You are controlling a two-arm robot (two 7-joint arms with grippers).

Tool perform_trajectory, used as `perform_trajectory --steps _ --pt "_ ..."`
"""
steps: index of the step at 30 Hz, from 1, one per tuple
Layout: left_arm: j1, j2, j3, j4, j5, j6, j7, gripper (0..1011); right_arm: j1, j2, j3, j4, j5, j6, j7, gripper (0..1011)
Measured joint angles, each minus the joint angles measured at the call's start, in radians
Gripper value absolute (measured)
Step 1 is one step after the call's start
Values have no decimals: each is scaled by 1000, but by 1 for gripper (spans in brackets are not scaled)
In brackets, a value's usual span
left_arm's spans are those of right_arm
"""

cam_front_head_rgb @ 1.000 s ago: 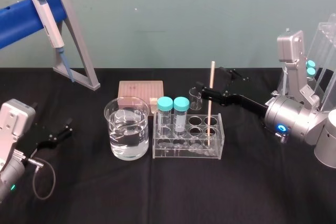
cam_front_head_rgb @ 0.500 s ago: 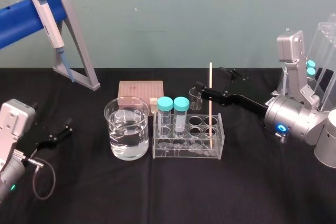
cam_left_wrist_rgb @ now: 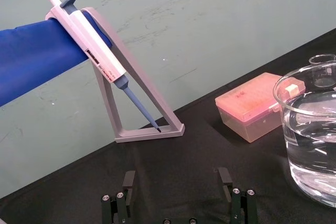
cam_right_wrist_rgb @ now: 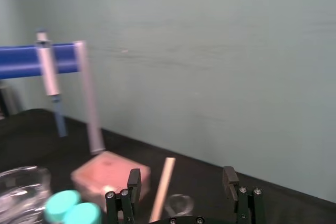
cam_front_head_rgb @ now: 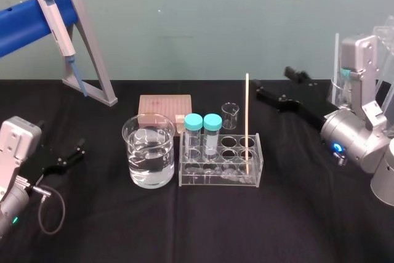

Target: Hold the thermometer with one hand and immerse one end into the beaker, then reinsert it into the test tube rack.

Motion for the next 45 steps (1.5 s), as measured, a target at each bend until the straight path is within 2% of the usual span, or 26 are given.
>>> perform_trajectory --steps 7,13,18,25,45 --pt "0 0 0 0 0 0 0 1004 -40 -26 44 -28 -80 44 -182 1000" --pt "0 0 0 0 0 0 0 1004 -47 -46 59 -17 -120 70 -250 1000" --pt "0 0 0 0 0 0 0 1004 -32 -67 56 32 -142 70 -252 1000" --pt "0 0 0 0 0 0 0 1004 -11 -92 36 97 -161 61 -211 1000" --pt "0 0 0 0 0 0 0 1004 -11 -88 37 87 -158 59 -211 1000"
